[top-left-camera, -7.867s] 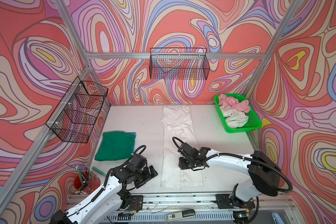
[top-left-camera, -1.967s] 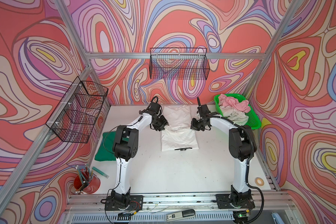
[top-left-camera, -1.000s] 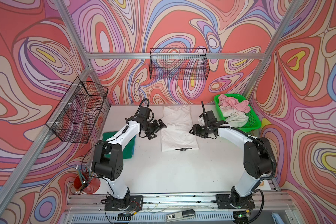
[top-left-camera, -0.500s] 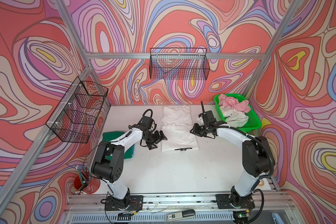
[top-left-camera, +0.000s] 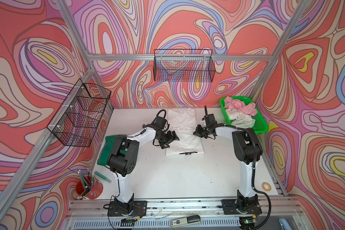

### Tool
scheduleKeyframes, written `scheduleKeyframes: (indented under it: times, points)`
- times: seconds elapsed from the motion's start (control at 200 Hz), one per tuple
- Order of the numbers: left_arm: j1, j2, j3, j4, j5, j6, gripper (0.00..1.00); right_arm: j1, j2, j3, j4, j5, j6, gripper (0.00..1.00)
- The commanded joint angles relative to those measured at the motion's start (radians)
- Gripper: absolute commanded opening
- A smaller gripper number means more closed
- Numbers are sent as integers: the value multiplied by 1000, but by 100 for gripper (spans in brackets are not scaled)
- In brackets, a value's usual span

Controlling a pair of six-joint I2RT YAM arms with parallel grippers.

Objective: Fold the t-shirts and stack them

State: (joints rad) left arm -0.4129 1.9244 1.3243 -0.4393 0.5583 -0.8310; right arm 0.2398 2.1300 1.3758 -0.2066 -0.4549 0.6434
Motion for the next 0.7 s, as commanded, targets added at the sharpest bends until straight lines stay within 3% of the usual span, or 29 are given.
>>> scheduleKeyframes:
  times: [0.0,0.145,0.26,0.506,0.691]
  points:
    - [-20,-9,11,12,9,-6,89,7,-44,-50,32,3,-2,10]
    - [-30,-61,-60,55,14,-24,89,8,-246,-172,46,20,-16,30]
    - [-37,-84,-113,98,7,-41,90,27,-361,-312,127,-52,28,40]
    - [-52,-54,-177,169,35,-76,89,93,-442,-568,301,-115,133,41]
    - [-57,-44,-211,169,16,-71,89,93,-401,-705,420,-113,180,38]
